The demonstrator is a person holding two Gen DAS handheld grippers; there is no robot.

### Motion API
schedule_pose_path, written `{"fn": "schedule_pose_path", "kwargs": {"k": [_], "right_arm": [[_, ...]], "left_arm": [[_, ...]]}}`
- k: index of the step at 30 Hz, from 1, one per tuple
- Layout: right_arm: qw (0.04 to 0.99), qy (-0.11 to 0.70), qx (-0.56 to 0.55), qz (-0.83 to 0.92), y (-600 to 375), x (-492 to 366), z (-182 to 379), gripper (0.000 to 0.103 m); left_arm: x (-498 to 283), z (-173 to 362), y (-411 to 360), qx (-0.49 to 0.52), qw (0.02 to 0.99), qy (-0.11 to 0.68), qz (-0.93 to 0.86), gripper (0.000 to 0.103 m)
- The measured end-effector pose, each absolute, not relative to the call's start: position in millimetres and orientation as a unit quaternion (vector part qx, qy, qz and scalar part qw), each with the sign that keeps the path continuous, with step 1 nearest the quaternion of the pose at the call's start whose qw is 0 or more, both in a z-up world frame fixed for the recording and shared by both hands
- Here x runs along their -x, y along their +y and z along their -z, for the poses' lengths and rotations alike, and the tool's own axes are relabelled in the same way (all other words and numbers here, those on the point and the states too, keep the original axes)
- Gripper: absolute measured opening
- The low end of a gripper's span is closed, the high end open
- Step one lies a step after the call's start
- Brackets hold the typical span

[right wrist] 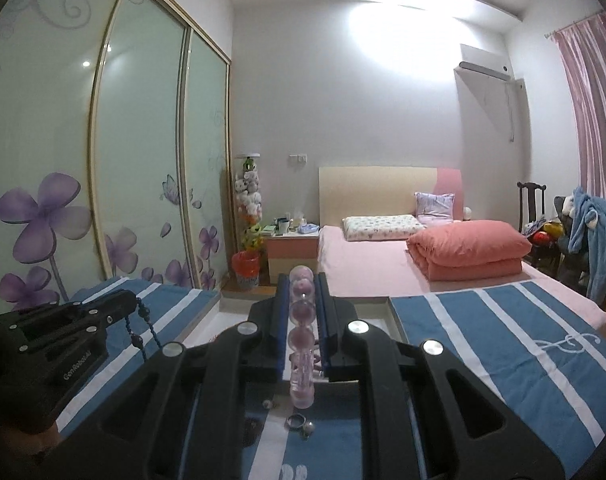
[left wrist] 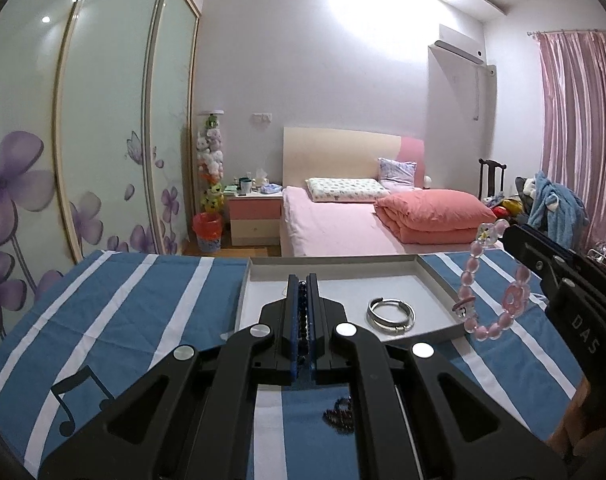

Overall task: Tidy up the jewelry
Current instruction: 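Carry both bead bracelets into the grey tray and open both tools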

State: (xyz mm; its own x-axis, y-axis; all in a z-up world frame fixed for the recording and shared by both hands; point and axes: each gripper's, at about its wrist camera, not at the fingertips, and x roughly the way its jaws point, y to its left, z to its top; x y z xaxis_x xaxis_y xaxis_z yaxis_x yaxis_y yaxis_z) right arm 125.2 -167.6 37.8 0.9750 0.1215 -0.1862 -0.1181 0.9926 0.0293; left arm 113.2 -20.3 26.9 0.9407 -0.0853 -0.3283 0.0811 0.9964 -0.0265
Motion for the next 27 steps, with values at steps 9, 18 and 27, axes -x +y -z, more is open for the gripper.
{"fn": "schedule_pose_path", "kwargs": {"k": [9, 18, 27], "right_arm": [[0.995, 0.088, -0.014, -0.052, -173, -137, -41, 0.013], [0.994, 0.100, -0.029, -0.044, -179, -177, -38, 0.013], [0.989, 0.137, -0.040, -0.045, -177, -231, -17, 0.013]], "left_arm": [[-128, -27, -25, 0.006, 0.985, 0.168, 0.034, 0.004], [-161, -26, -27, 0.018, 0.984, 0.173, 0.047, 0.004], [-203, -7, -37, 0.027, 0.977, 0.200, 0.061, 0.004]]}}
